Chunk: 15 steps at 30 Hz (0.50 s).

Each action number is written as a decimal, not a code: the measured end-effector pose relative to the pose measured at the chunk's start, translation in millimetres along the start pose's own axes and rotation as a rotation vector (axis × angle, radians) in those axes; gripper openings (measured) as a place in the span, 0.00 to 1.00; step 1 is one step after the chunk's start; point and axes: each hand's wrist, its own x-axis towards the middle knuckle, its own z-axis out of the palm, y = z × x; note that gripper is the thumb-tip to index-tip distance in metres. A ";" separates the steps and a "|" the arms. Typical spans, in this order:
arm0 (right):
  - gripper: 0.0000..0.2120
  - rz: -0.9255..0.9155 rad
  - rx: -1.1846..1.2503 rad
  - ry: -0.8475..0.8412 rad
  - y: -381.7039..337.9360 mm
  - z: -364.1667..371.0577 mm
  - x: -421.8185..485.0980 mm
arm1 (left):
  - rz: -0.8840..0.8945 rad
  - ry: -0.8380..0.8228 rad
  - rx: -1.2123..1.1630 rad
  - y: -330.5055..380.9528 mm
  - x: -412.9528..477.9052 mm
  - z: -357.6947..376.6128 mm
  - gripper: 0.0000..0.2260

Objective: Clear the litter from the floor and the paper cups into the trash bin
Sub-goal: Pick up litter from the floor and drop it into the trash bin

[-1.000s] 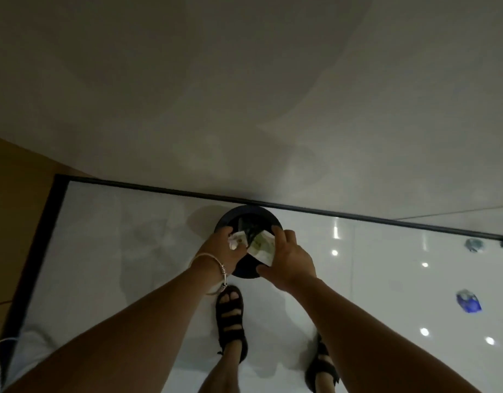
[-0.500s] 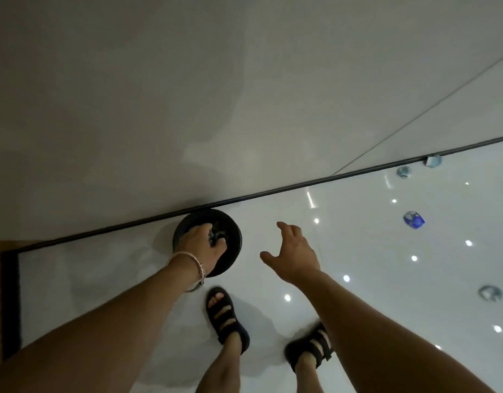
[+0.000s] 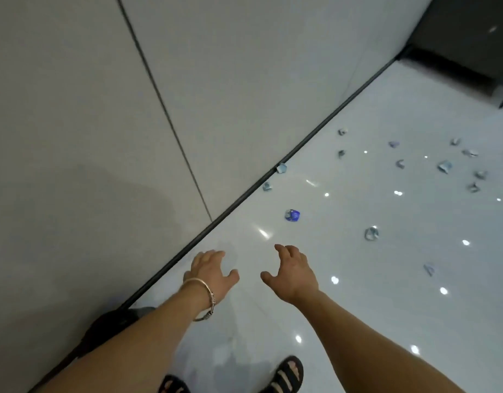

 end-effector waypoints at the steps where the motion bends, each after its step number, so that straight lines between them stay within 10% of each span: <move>1: 0.38 0.026 0.004 0.011 15.8 -13.5 -3.5 | 0.018 -0.016 0.011 19.9 -1.7 1.1 0.31; 15: 0.36 0.534 0.224 0.291 266.0 -212.7 -96.1 | 0.480 -0.188 0.313 358.4 14.7 55.0 0.28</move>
